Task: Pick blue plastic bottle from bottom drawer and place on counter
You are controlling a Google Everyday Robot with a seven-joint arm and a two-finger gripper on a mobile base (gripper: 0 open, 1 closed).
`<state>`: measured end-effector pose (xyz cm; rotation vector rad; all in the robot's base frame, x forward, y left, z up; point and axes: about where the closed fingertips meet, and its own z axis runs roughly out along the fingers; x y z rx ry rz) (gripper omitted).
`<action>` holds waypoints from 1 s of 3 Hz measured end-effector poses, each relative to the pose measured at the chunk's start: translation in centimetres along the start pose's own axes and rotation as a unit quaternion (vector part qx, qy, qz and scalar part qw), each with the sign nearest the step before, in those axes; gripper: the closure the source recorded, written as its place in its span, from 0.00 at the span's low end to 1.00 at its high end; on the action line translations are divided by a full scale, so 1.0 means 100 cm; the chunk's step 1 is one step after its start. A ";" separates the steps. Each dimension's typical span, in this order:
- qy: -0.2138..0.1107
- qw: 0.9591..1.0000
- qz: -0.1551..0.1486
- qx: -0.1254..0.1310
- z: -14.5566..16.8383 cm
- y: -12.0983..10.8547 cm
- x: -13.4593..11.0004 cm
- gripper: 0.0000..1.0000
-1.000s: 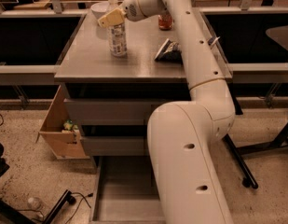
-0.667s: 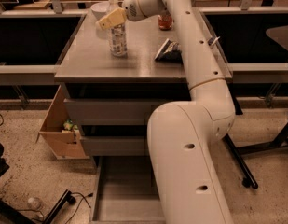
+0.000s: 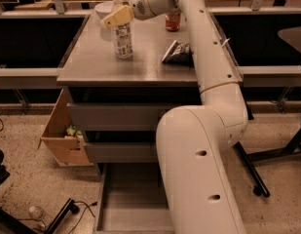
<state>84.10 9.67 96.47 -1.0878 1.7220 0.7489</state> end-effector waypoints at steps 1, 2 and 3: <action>0.052 0.998 0.011 0.017 -0.044 0.014 -0.013 0.00; 0.137 0.985 0.039 0.095 -0.096 0.027 -0.034 0.00; 0.205 0.952 0.077 0.214 -0.160 0.035 -0.053 0.00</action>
Offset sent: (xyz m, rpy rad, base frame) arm -0.1479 -0.1259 0.1116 -0.5198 0.2808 -0.5837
